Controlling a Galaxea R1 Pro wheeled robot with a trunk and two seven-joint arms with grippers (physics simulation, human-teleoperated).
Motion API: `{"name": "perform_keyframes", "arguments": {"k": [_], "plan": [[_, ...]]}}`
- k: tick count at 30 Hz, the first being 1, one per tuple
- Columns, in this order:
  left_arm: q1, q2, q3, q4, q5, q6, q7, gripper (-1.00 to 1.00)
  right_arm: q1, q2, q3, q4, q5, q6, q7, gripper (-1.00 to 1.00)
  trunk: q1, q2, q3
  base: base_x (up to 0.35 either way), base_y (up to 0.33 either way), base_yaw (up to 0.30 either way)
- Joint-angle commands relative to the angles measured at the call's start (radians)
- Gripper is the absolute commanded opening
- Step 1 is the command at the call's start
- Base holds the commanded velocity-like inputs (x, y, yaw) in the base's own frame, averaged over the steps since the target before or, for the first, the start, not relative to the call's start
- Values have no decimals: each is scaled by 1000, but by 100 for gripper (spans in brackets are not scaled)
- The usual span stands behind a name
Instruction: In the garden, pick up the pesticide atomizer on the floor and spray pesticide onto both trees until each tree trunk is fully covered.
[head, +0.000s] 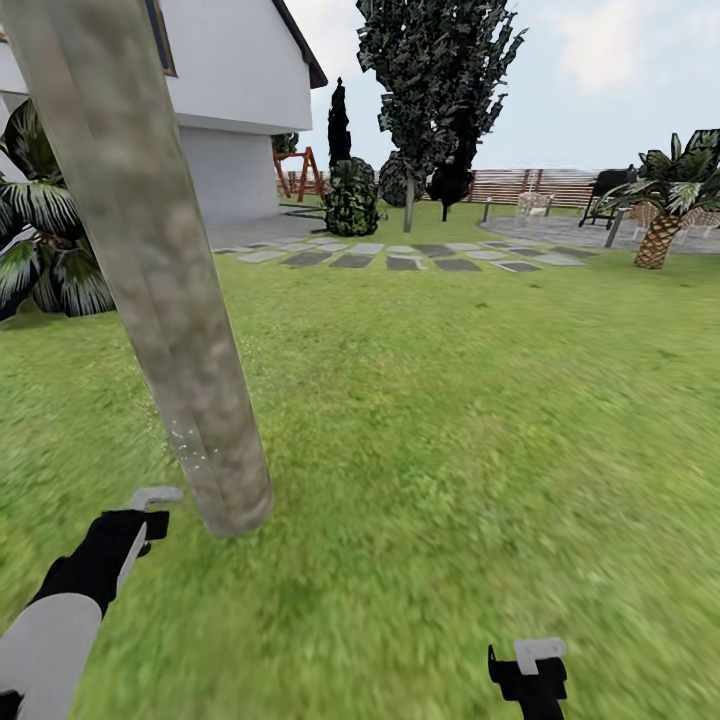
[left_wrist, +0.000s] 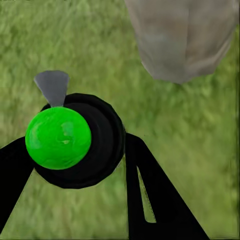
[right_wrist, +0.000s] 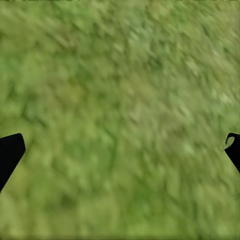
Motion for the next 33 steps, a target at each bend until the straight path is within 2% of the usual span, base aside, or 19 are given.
{"name": "perform_keyframes", "arguments": {"k": [1, 4, 11, 14, 17, 19, 24, 33], "plan": [[1, -2, -18, -1, -5, 2, -16, -100, 0, 0, 0, 0, 0, 0, 0, 100, 0, 0, 0, 0, 0, 0], [-3, -4, -42, -6, -6, 4, -41, -100, 0, 1, 0, 0, 0, 0, 0, 100, 0, 0, 0, 0, -122, 0], [-6, -8, -43, -36, -3, 38, -44, -100, 0, 1, 0, 0, 0, 0, 0, 100, 0, 0, 0, -47, -263, 53], [-6, -15, -42, -88, -1, 66, -44, -100, 0, 1, 0, 0, 0, 0, 0, 100, 0, 0, 0, -16, -273, 257], [-1, -32, -44, -135, -4, 102, -44, -100, 0, 1, 0, 0, 0, 0, 0, 100, 0, 0, 1, -117, -269, 275], [3, -35, -45, -179, -4, 113, -44, -100, 0, 1, 0, 0, 0, 0, -1, 100, 0, 0, 1, -169, -259, 220], [-3, -36, -45, -222, -3, 163, -44, -100, 0, -1, 0, 1, 0, 0, -2, 100, 0, 0, 2, -87, -262, 35], [-6, -36, -43, -235, -1, 168, -44, -100, 0, -1, 0, 0, 0, 0, 0, 100, 0, 0, 2, 164, -151, 1]]}}
